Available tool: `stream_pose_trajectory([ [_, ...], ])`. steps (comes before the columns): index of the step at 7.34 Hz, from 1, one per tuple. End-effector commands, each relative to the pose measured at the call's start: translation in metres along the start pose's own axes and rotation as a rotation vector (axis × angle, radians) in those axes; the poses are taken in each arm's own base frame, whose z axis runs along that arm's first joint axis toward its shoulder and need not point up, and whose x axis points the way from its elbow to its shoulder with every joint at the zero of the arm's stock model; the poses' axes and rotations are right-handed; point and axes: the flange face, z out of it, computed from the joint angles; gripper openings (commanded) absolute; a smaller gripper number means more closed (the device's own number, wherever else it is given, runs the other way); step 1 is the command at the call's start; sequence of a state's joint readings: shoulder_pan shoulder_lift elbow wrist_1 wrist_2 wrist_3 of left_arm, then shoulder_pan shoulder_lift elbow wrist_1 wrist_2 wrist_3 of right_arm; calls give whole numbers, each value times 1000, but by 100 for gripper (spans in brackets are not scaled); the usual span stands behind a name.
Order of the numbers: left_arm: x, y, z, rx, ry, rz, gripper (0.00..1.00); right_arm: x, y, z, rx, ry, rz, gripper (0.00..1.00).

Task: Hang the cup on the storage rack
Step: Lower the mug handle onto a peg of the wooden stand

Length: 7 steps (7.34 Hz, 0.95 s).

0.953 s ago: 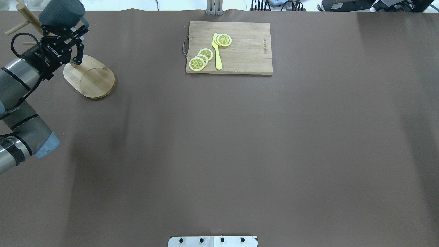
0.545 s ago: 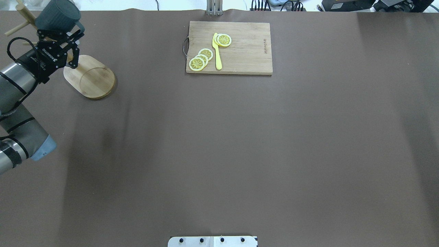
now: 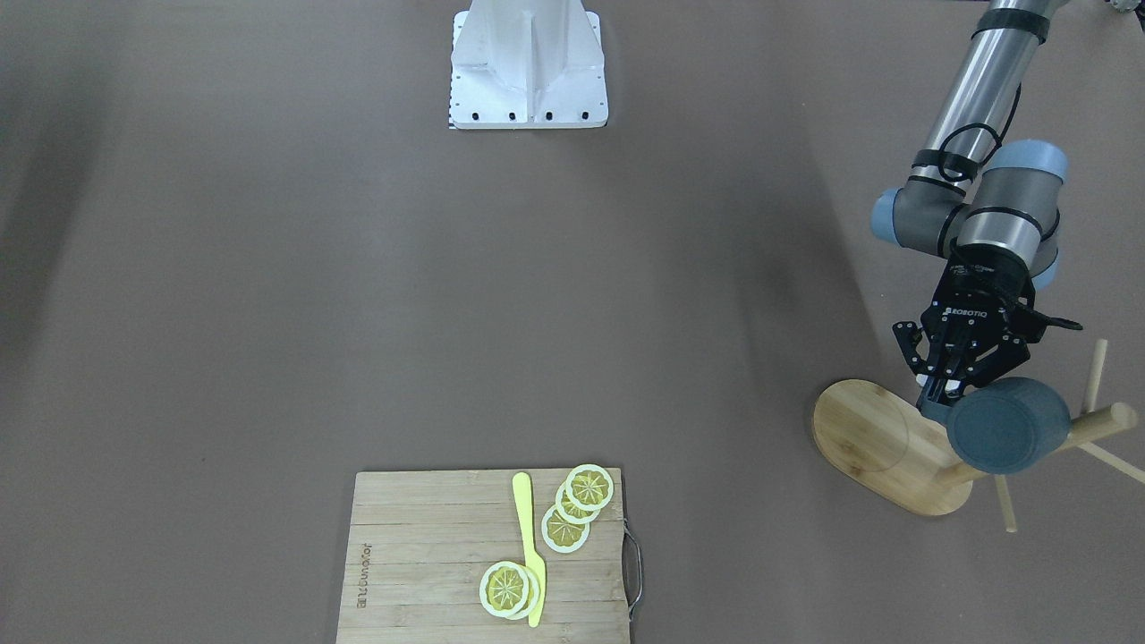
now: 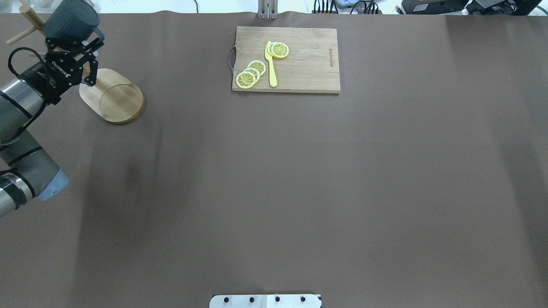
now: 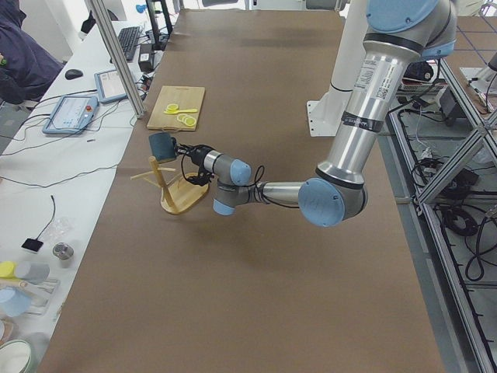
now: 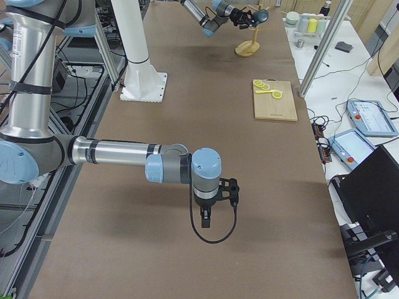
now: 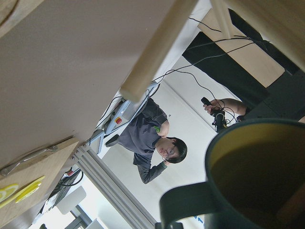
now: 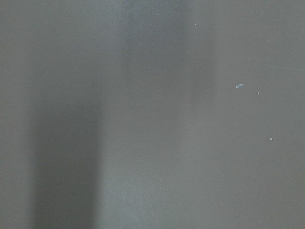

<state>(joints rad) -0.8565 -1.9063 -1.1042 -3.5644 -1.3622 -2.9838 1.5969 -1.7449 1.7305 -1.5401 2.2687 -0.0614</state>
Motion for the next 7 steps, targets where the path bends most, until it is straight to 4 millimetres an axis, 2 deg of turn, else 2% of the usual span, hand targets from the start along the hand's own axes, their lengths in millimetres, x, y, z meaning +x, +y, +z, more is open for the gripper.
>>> stream_pose_trajectory([
  [1, -1, -2, 0, 5, -1, -16, 0, 0, -2, -1, 2, 0, -1, 100],
  [2, 0, -2, 0, 5, 0, -12, 28, 0, -2, -1, 2, 0, -1, 100],
  [3, 0, -2, 0, 5, -1, -11, 99, -1, -3, -1, 3, 0, -2, 100],
  [7, 2, 3, -5, -33, -8, -15, 99, 0, -2, 0, 0, 0, 0, 100],
])
